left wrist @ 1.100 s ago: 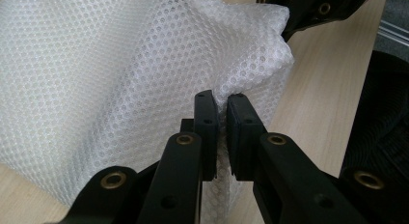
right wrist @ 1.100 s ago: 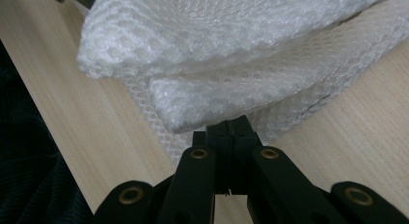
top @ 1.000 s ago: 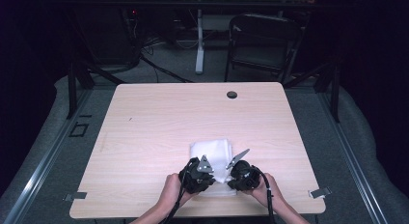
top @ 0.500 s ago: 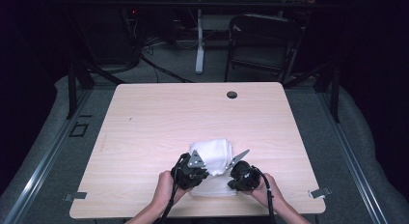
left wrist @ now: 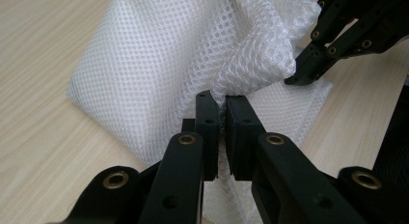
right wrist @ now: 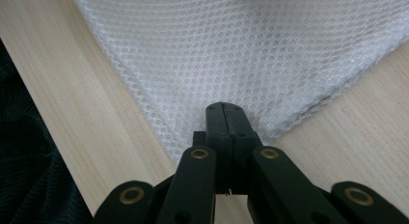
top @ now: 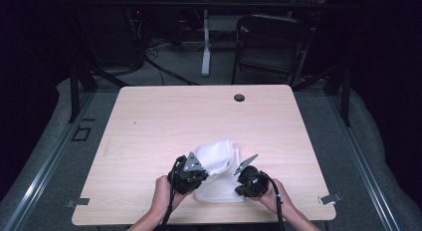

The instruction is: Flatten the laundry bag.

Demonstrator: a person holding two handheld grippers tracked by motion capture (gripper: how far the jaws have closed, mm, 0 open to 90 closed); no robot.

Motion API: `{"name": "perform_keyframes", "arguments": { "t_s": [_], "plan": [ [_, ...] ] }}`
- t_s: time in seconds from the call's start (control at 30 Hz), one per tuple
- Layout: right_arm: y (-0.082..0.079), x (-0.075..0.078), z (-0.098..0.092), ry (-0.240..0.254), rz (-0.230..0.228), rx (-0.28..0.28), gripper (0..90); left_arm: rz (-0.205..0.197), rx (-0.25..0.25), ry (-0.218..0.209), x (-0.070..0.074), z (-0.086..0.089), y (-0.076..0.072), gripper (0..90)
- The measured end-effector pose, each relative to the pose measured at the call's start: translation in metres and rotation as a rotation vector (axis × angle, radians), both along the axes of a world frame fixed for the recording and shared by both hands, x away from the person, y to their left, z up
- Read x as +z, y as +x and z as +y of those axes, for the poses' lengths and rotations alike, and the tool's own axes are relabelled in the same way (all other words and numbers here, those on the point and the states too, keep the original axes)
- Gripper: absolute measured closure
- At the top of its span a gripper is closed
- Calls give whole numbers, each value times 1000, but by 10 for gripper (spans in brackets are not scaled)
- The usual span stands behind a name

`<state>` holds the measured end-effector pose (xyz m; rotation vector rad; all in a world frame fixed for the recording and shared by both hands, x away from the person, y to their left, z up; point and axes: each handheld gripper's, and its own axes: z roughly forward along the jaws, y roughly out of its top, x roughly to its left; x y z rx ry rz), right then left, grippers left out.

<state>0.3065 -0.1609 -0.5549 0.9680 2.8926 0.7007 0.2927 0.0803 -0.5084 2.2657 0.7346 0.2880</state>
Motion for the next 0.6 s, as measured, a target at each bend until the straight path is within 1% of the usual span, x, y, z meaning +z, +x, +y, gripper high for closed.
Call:
{"name": "perform_keyframes", "arguments": {
  "t_s": [0.07, 0.17, 0.2, 0.4, 0.43, 0.47, 0.5, 0.6],
  "plan": [
    [0, 0, 0, -1, 0, 1, 900, -5, 13, -7, 1, 3, 0, 854],
    [0, 0, -1, 2, 1, -2, 900, 0, 14, -7, 3, 7, 0, 852],
    [0, -1, -1, 11, 4, -9, 900, -8, 20, -5, 3, 8, -1, 852],
    [1, 0, -2, 1, 6, -2, 900, -8, 36, -15, 6, 14, -2, 853],
    [0, -1, -1, 7, 2, -12, 900, -14, 37, -16, 6, 15, -2, 853],
    [0, 0, -1, -7, 1, -2, 900, -18, 42, -14, 6, 15, -2, 853],
    [0, 0, -1, -4, 1, -4, 900, -15, 43, -17, 6, 16, -2, 853],
    [-1, 1, 0, -16, -8, -2, 900, -20, 50, -9, 7, 19, -3, 852]
  ]
}}
